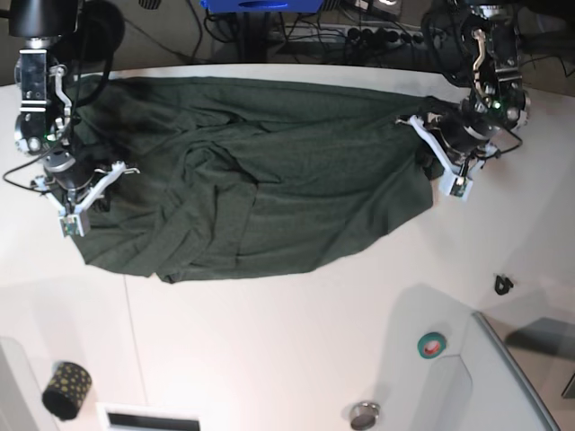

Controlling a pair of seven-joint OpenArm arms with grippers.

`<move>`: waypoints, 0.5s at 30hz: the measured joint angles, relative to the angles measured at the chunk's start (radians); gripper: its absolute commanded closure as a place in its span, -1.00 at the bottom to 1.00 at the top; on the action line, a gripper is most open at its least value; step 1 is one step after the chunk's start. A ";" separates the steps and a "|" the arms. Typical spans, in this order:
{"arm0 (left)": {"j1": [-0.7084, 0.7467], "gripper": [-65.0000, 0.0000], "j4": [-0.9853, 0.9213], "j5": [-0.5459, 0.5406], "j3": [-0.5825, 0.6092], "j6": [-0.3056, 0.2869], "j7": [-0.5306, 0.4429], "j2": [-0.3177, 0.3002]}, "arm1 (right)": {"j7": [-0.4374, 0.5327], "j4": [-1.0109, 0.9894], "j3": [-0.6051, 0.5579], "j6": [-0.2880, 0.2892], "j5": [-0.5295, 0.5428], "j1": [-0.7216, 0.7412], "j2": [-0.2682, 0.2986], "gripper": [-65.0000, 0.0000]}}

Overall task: Layout the t-shirt on the table in an organized manner, then fold the t-shirt properly
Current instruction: 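Grasp the shirt edge with the left gripper near its corner, then pull the held shirt edge with the left gripper toward the right gripper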

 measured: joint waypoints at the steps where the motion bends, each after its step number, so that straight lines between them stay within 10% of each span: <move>1: 0.018 1.00 0.033 0.003 0.000 0.000 0.000 -0.001 | -0.002 0.000 0.000 0.000 0.000 0.000 0.000 1.00; 15: 0.146 1.00 0.280 0.002 0.218 0.005 -0.004 -0.014 | 0.000 0.000 0.000 0.001 0.000 0.002 -0.003 1.00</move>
